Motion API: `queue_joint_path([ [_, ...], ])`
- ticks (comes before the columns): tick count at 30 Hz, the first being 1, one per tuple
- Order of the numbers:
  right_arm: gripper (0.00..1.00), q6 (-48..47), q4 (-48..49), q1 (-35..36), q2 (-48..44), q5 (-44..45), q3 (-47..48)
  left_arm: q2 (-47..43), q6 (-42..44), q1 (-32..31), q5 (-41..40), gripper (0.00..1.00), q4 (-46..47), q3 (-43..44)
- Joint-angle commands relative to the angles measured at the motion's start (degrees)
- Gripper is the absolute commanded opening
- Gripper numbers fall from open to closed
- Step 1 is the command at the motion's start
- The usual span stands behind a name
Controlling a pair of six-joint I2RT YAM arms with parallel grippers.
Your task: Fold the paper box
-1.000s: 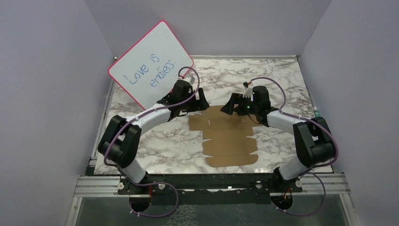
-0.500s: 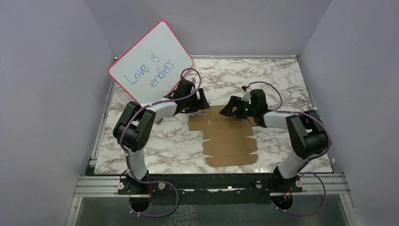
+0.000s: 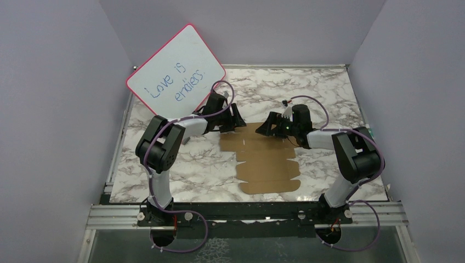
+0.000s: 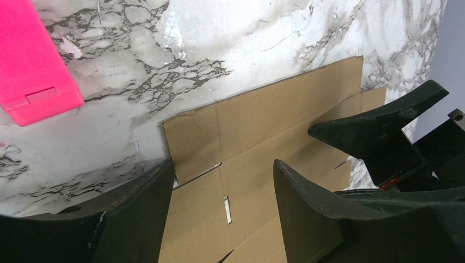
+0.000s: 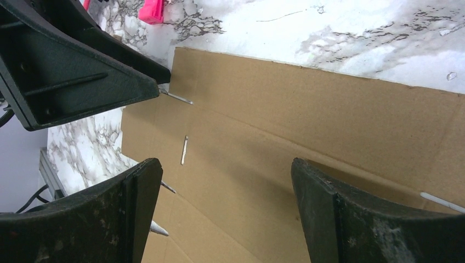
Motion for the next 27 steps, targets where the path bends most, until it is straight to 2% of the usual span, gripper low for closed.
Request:
queue_joint_path([
  [1, 0.93, 0.5, -0.3, -0.1, 1.4, -1.7, -1.5, -1.2, -2.8, -0.5, 4.4, 0.65, 4.3, -1.2],
  [8, 0.92, 0.6, -0.5, -0.1, 1.7, -1.8, -1.6, -5.6, -3.1, -1.3, 4.1, 0.60, 5.3, -1.7],
  [18, 0.93, 0.7, -0.6, -0.1, 2.6, -2.1, -1.3, -4.9, -2.9, -2.4, 4.6, 0.58, 5.6, -0.9],
  [23, 0.93, 0.6, -0.8, -0.1, 2.4, -2.1, -1.3, -5.6, 0.4, -1.6, -0.9, 0.61, 0.7, -0.4],
  [27, 0.93, 0.5, -0.9, -0.1, 2.4, -2.1, -1.3, -4.5, -2.8, 1.1, 3.5, 0.59, 4.4, -2.9],
])
